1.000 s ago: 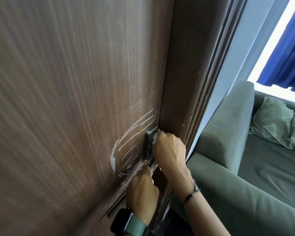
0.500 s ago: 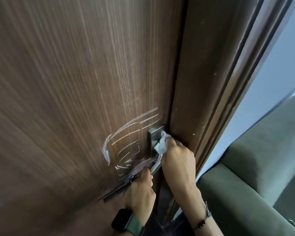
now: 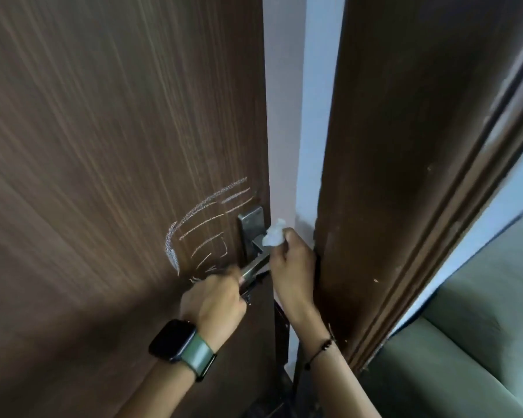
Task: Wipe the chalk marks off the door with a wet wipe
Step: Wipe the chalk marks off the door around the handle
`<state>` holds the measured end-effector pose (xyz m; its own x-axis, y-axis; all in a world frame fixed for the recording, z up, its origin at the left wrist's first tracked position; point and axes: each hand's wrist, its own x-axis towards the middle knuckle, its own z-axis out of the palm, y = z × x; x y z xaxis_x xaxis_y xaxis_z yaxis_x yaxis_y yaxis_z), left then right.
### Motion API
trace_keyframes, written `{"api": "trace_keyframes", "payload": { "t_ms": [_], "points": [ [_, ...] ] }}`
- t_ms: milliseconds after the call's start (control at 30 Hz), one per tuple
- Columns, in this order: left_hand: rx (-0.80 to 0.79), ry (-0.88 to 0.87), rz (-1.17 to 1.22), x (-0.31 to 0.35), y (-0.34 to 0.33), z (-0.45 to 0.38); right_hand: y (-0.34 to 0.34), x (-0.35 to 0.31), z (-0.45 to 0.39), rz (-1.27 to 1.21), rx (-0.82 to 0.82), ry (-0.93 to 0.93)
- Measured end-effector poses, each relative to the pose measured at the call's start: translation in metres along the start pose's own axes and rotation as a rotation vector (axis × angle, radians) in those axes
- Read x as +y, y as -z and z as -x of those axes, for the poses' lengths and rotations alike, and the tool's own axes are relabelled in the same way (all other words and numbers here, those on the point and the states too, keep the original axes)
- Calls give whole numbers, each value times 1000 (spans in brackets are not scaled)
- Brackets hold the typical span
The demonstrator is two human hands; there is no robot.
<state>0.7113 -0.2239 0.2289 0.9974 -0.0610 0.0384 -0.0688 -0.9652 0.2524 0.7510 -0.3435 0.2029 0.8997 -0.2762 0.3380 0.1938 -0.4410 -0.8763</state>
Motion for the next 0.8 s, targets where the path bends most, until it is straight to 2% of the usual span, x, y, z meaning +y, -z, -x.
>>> {"api": "trace_keyframes", "payload": {
  "t_ms": [133, 200, 400, 500, 600, 700, 800],
  "points": [
    [-61, -17, -29, -11, 8, -21, -27, 7, -38, -193, 204, -131],
    [-63, -2, -45, -18, 9, -31, -42, 9, -59, -268, 236, -177],
    [-56, 14, -92, -34, 6, -51, -80, 22, -85, -720, 2, -305],
    [-52, 38, -107, -36, 7, -54, -86, 23, -100, -868, -129, -373],
    [-41, 81, -118, -35, 6, -55, -91, 14, -118, -901, -238, -432],
    [-57, 121, -116, -31, 7, -56, -88, 22, -120, -839, -355, -336],
    [-64, 155, -123, -26, 6, -56, -86, 31, -111, -850, -397, -251]
  ]
}}
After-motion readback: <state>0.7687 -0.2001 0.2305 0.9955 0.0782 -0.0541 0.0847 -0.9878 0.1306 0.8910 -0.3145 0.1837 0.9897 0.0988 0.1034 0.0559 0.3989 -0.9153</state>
